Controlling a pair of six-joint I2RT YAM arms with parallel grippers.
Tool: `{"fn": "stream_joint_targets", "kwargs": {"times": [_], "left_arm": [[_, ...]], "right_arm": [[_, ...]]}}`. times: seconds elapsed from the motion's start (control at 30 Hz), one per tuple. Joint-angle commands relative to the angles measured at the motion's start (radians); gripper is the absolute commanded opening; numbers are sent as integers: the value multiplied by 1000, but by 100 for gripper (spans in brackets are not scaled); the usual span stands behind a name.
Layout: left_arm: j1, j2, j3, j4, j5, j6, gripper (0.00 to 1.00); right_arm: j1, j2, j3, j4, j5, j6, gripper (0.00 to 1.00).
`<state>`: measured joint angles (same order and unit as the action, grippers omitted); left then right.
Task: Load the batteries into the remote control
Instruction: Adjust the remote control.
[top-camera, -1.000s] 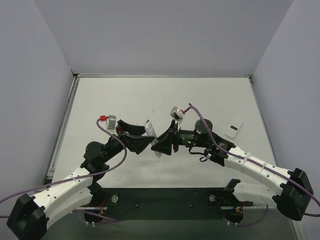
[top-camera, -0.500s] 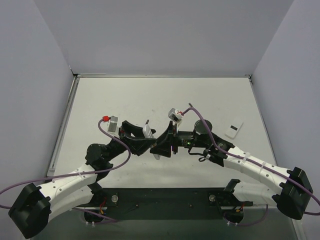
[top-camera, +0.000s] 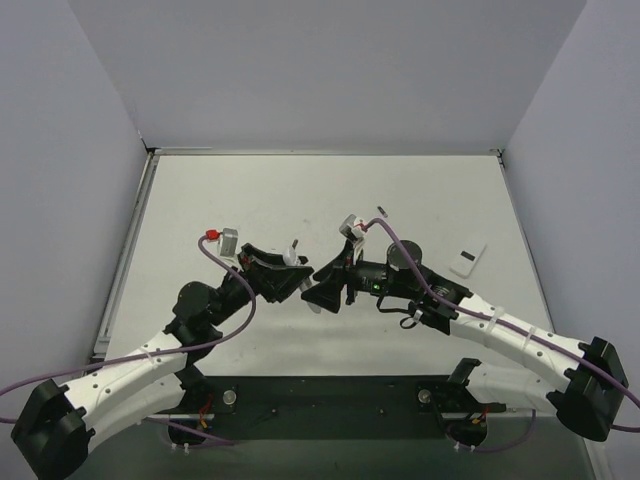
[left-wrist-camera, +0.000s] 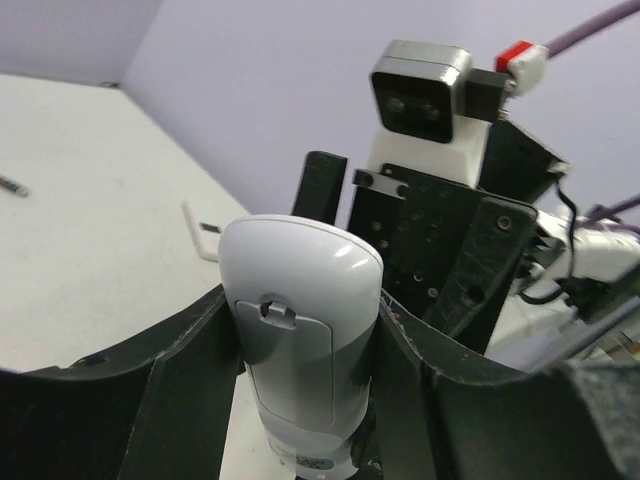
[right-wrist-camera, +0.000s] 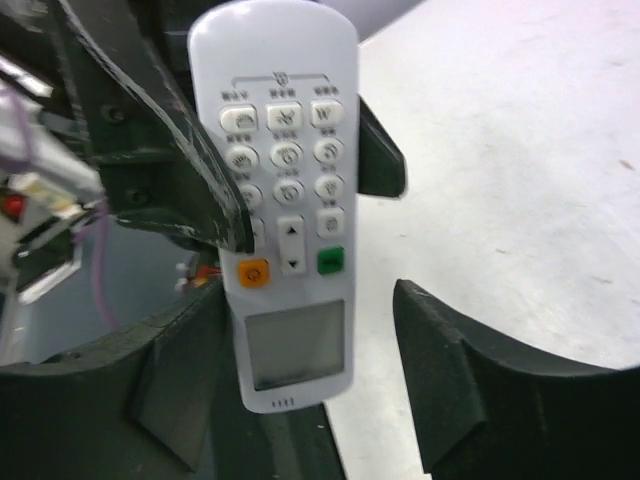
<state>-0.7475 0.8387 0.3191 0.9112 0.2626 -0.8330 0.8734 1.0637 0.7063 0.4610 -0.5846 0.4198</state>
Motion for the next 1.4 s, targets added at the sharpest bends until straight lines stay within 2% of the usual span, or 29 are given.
{"fn": "stream_joint_targets", "kwargs": {"times": [0.0,0.03,0.23,0.33,0.6,0.8,0.9,1.0,1.03,1.1,1.13,1.17,1.2,1.23,1.27,1.3,1.37], "left_arm": [[-33,-87,141,-446,-302,72,0],[-35,-93,153,-556,-337,60,0],[-65,-79,218,-776,-520,20,0],[-75,-52,247,-837,-566,-3,0],[-79,-44,224,-811,-582,-40,0],[-81,-62,206,-802,-591,-52,0],[-79,-67,198,-801,-591,-55,0],[-79,-76,186,-795,-589,-63,0],[-79,-79,183,-790,-583,-64,0],[-79,-95,173,-784,-579,-64,0],[-76,-102,160,-773,-577,-61,3],[-75,-110,150,-766,-574,-60,7],[-73,-131,143,-741,-568,-52,17],[-70,-141,118,-724,-557,-48,23],[-61,-153,106,-707,-530,-41,28],[-52,-180,94,-674,-513,-29,38],[-35,-216,43,-631,-461,-20,48]], "right_arm": [[13,-39,47,-91,205,-94,64],[16,-42,42,-103,248,-116,66],[51,-24,32,-102,345,-162,67],[99,19,51,-105,385,-196,67],[202,151,104,-102,575,-248,64],[237,223,114,-79,621,-243,59],[246,248,125,-71,614,-240,54],[251,265,136,-70,603,-230,44],[250,262,137,-71,602,-227,35],[245,246,130,-70,609,-217,25],[239,239,128,-73,605,-210,16],[231,231,121,-73,592,-198,12],[222,213,117,-73,565,-185,8],[202,203,113,-70,553,-174,1],[191,193,107,-67,537,-164,0],[178,170,90,-62,498,-135,0],[127,142,70,-36,450,-102,0]]}}
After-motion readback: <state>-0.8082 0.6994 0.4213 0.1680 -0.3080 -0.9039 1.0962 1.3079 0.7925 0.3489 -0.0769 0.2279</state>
